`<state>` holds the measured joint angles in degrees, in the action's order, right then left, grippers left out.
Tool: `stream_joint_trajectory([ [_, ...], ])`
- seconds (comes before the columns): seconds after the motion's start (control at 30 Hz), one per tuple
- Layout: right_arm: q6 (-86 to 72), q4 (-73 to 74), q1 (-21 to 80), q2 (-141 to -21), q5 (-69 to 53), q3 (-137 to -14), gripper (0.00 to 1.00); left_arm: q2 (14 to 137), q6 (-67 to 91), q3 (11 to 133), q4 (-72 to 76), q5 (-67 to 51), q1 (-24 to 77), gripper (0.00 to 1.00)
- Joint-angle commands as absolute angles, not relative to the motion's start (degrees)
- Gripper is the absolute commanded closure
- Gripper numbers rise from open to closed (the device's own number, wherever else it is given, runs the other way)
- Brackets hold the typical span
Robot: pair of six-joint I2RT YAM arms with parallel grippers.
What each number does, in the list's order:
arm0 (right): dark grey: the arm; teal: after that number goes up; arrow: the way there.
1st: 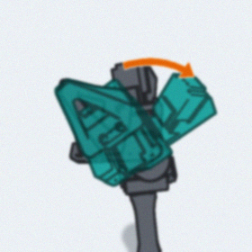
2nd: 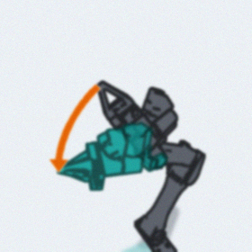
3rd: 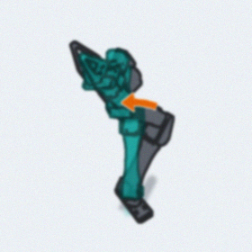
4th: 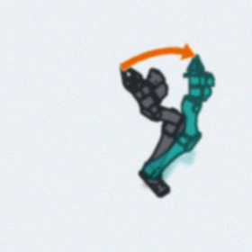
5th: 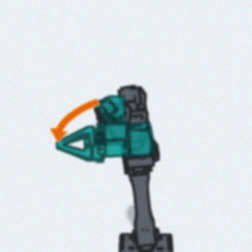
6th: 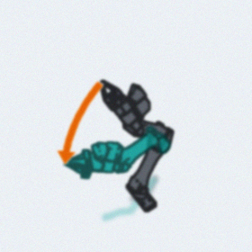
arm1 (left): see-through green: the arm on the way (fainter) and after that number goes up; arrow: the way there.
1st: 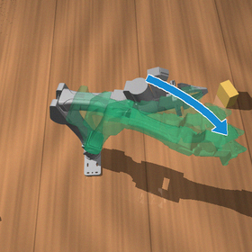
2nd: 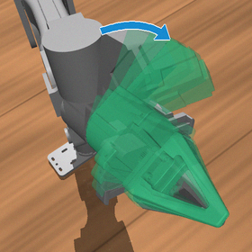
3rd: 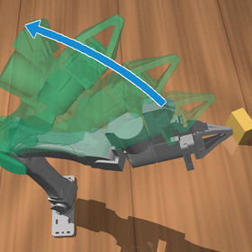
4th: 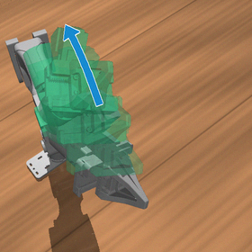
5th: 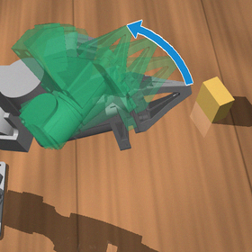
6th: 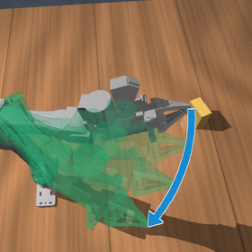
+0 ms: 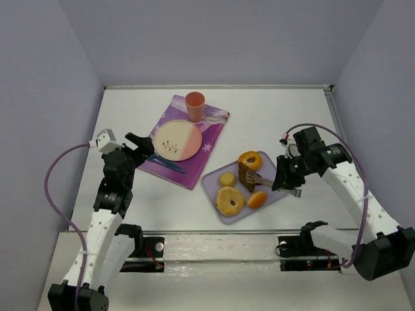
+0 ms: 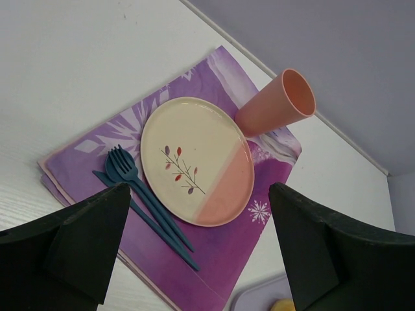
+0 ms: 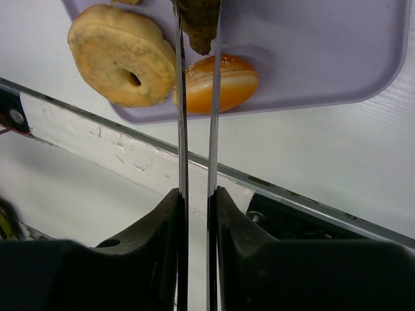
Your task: Place the bread
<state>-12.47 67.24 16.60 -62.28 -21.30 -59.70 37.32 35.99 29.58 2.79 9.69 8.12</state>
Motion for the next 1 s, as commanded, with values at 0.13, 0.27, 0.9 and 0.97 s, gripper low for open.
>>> stream_joint_trajectory([
  [0.13, -12.57, 65.47, 17.14, -59.94, -19.96, -63.72, 0.87, 36.39, 34.89, 29.79, 5.62, 9.93, 7.65, 0.01],
  [0.27, -12.22, 67.50, 17.14, -58.19, -18.72, -65.21, 0.93, 36.12, 34.89, 29.79, 5.54, 9.76, 7.65, 0.01],
  [0.9, -16.25, 48.18, 22.30, -60.36, -31.56, -72.07, 0.93, 35.42, 35.07, 29.71, 5.71, 8.79, 7.65, 0.01],
  [0.97, -16.52, 43.45, 25.56, -63.70, -30.24, -73.03, 0.93, 35.59, 35.07, 29.79, 5.71, 8.61, 7.65, 0.01],
])
